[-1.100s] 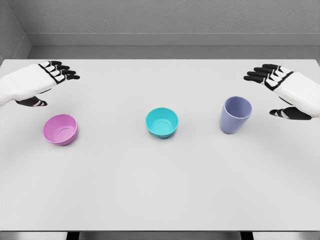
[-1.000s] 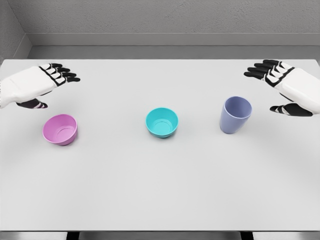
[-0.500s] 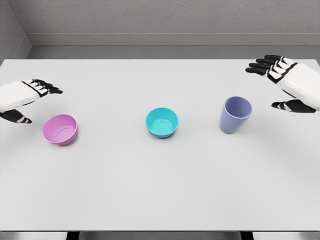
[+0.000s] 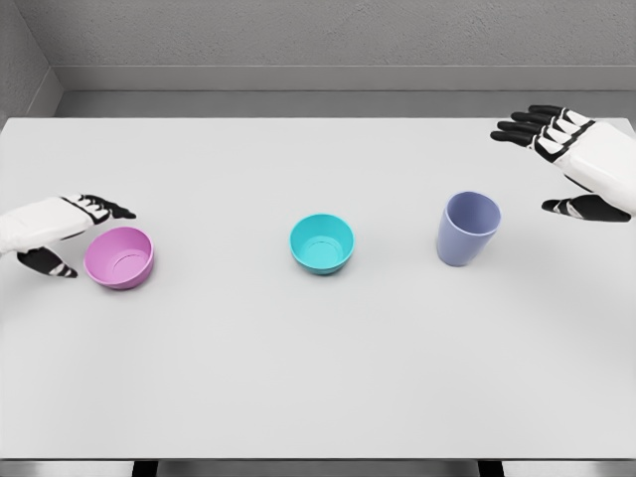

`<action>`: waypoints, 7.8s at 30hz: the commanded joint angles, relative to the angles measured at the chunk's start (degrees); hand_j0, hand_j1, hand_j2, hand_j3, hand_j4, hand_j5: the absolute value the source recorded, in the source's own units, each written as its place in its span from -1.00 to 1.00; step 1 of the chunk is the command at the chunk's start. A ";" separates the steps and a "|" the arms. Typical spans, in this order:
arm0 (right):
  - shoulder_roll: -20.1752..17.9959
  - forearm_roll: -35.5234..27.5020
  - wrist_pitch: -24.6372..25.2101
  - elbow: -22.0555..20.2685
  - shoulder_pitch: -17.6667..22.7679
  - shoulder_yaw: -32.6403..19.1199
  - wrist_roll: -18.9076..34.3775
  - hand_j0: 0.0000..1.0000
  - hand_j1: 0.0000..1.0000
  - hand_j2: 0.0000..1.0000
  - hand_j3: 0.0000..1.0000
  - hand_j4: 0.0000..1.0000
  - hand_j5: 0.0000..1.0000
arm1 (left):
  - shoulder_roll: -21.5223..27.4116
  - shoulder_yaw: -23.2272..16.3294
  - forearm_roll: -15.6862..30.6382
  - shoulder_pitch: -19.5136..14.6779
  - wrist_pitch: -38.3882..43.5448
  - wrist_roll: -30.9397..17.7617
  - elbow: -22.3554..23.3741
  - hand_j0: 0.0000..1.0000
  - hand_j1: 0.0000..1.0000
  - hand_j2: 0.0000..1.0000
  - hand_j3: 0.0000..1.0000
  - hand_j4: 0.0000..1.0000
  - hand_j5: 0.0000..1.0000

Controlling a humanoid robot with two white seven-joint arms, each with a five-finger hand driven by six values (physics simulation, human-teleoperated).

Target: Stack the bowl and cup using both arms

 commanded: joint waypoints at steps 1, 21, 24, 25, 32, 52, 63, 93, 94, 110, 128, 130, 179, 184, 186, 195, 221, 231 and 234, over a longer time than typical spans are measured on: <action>-0.05 -0.37 -0.01 0.05 0.00 -0.03 -0.03 1.00 1.00 1.00 1.00 1.00 1.00 | -0.32 -0.87 0.24 0.00 0.10 0.00 -0.17 1.00 1.00 1.00 1.00 1.00 1.00; -0.22 -0.55 0.08 -0.13 0.26 -0.12 -0.03 1.00 1.00 1.00 1.00 1.00 1.00 | 1.70 -2.36 0.33 -0.09 0.10 0.00 -5.53 1.00 1.00 1.00 1.00 1.00 1.00; -0.22 -0.55 0.08 -0.22 0.35 -0.12 -0.03 1.00 1.00 1.00 1.00 1.00 1.00 | 1.87 -2.45 0.24 -0.09 0.10 -0.18 -5.71 1.00 1.00 1.00 1.00 1.00 1.00; -0.22 -0.55 -0.01 -0.22 0.35 -0.12 -0.03 1.00 1.00 1.00 1.00 1.00 1.00 | 1.96 -2.54 0.24 -0.18 0.10 -0.71 -5.80 1.00 1.00 1.00 1.00 1.00 1.00; -0.22 -0.55 0.08 -0.13 0.53 -0.12 -0.03 1.00 1.00 1.00 1.00 1.00 1.00 | 1.96 -2.54 0.07 -0.53 0.10 -3.08 -6.15 1.00 1.00 1.00 1.00 1.00 1.00; -0.22 -0.55 -0.01 -0.22 0.62 -0.03 -0.03 1.00 1.00 1.00 1.00 1.00 1.00 | 1.26 -2.62 -0.02 -0.97 0.10 -3.52 -6.85 1.00 1.00 1.00 1.00 1.00 1.00; -0.22 -0.46 0.08 -0.22 0.62 -0.03 -0.03 1.00 1.00 1.00 1.00 1.00 1.00 | 1.17 -2.89 -0.11 -1.23 0.10 -5.37 -7.03 0.53 0.53 0.53 0.53 0.53 0.53; -0.13 -0.55 -0.01 -0.22 0.53 -0.12 -0.03 1.00 1.00 1.00 1.00 1.00 1.00 | -13.68 -9.65 -1.78 -11.34 0.10 -5.37 -14.32 0.18 0.18 0.18 0.18 0.18 0.18; -0.13 -0.46 0.08 -0.22 0.61 -0.12 -0.03 1.00 1.00 1.00 1.00 1.00 1.00 | -14.82 -10.54 -1.86 -12.22 0.10 -5.37 -14.32 0.18 0.18 0.18 0.18 0.18 0.18; -0.13 -0.46 -0.01 -0.22 0.62 -0.12 -0.03 1.00 1.00 1.00 1.00 1.00 1.00 | -23.26 -17.74 -5.47 -20.65 0.10 -5.45 -12.57 0.21 0.21 0.21 0.21 0.21 0.21; -0.13 -0.46 -0.01 -0.22 0.62 -0.12 -0.03 1.00 1.00 1.00 1.00 1.00 1.00 | -25.28 -19.76 -6.35 -22.41 0.10 -5.45 -7.91 0.71 0.71 0.71 0.71 0.71 0.71; -0.13 -0.46 -0.01 -0.22 0.62 -0.12 -0.03 1.00 1.00 1.00 1.00 1.00 1.00 | -25.28 -19.76 -6.35 -22.41 0.10 -5.45 -7.73 0.77 0.77 0.77 0.77 0.77 0.77; 4.70 1.82 4.65 3.03 -10.37 -1.35 33.89 1.00 1.00 1.00 1.00 1.00 1.00 | -2.61 -10.27 8.33 -15.73 0.10 -3.43 4.13 1.00 1.00 1.00 1.00 1.00 1.00; 6.72 1.91 4.65 5.85 -14.33 0.41 37.16 1.00 1.00 1.00 1.00 1.00 1.00 | -2.61 -10.36 8.07 -15.73 0.10 -3.52 4.14 1.00 1.00 1.00 1.00 1.00 1.00; 6.72 1.91 4.65 5.58 -14.85 0.41 37.16 1.00 1.00 1.00 1.00 1.00 1.00 | -2.61 -10.36 8.07 -15.73 0.10 -3.52 4.22 1.00 1.00 1.00 1.00 1.00 1.00; 12.35 2.00 4.21 6.37 -20.39 10.52 37.16 1.00 1.00 1.00 1.00 1.00 1.00 | -2.70 -10.27 8.07 -15.73 0.10 -3.52 4.93 1.00 1.00 1.00 1.00 1.00 1.00; 13.93 2.18 3.86 11.03 -20.39 14.56 37.16 1.00 1.00 1.00 1.00 1.00 1.00 | -2.70 -10.36 7.63 -15.21 0.10 -3.61 4.93 1.00 1.00 1.00 1.00 1.00 1.00; 14.37 2.18 3.77 10.94 -20.39 15.27 37.16 0.27 0.27 0.27 0.27 0.27 0.27 | -2.70 -10.36 7.63 -15.21 0.10 -3.61 4.93 1.00 1.00 1.00 1.00 1.00 1.00; 14.37 2.18 3.77 10.86 -20.39 15.27 37.16 0.24 0.24 0.24 0.24 0.24 0.24 | -2.70 -10.36 7.63 -15.21 0.10 -3.61 4.93 1.00 1.00 1.00 1.00 1.00 1.00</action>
